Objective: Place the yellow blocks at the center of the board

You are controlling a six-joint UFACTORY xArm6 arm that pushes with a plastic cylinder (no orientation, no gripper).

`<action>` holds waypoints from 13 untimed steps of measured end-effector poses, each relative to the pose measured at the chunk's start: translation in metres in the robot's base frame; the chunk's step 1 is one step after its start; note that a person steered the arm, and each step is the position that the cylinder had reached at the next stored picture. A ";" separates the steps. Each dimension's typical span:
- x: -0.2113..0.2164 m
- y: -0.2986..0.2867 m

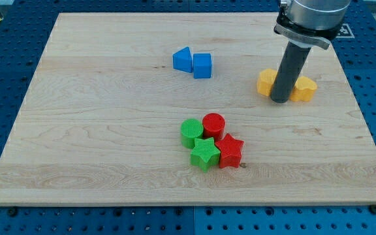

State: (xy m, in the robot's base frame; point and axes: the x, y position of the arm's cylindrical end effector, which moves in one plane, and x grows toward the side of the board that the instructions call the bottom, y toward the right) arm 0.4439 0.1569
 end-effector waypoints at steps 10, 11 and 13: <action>-0.031 -0.142; -0.035 -0.176; -0.036 -0.094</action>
State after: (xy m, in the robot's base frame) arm 0.4077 0.0632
